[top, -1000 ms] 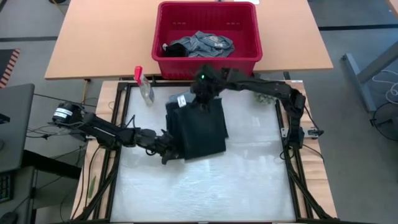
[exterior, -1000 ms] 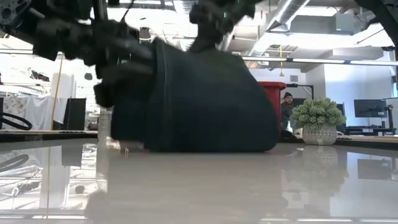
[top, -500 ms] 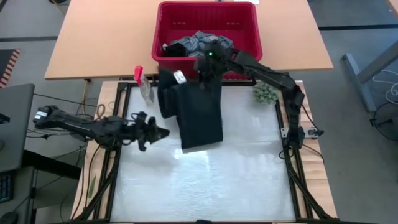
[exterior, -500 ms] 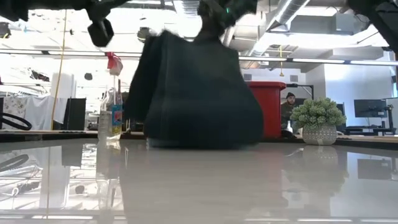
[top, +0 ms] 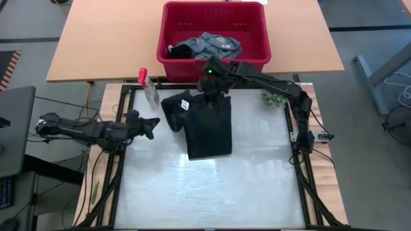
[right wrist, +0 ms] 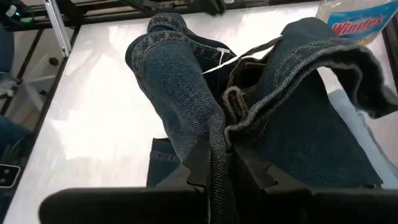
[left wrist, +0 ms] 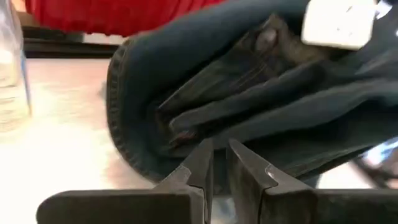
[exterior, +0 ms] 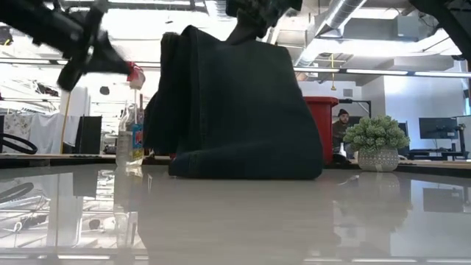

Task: Fold Laundry from Bin
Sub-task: Fold the black pants from the red laundry bin

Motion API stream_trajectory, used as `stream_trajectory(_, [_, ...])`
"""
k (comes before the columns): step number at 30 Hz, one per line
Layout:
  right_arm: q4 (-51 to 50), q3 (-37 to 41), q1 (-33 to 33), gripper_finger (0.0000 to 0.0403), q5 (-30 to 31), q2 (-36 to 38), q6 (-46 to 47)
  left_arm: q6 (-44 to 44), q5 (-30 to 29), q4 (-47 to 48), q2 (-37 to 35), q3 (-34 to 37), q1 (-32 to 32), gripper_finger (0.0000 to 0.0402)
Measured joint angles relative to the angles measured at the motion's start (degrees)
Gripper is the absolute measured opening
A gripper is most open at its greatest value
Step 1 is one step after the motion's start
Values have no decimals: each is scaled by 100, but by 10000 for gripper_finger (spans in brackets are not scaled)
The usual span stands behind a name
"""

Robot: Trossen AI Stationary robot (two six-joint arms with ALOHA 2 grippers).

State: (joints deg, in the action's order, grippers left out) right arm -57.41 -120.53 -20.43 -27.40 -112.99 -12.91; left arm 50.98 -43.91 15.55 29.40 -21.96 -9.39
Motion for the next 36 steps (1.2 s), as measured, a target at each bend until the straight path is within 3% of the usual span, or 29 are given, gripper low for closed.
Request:
stream_trajectory(2, [33,0,26,62,62,0,14,-212,101,12,214,0,-27,30])
stream_trajectory(7, [126,0,-43,62,68,0,233,-1900,729,-667,765,-2,-153,39])
stream_trajectory(13, [120,0,-118,62,64,0,283,-2723,661,-556,1654,-2,-110,94])
stream_trajectory(22, [111,0,-118,62,57,0,287,-2863,800,-1294,2716,-2,-37,248])
stream_trajectory(25, [109,0,-118,62,54,-1,299,-3093,513,-1352,3008,-2,-21,286])
stream_trajectory(29, [109,-2,-118,62,52,-2,300,-3125,-230,-1719,3530,-2,327,310])
stream_trajectory(33, [107,-2,-104,62,52,0,307,-3362,396,-2608,4087,-2,746,312])
stream_trajectory(36, [105,-2,-103,62,52,0,377,-3705,518,-3284,4462,-2,914,311])
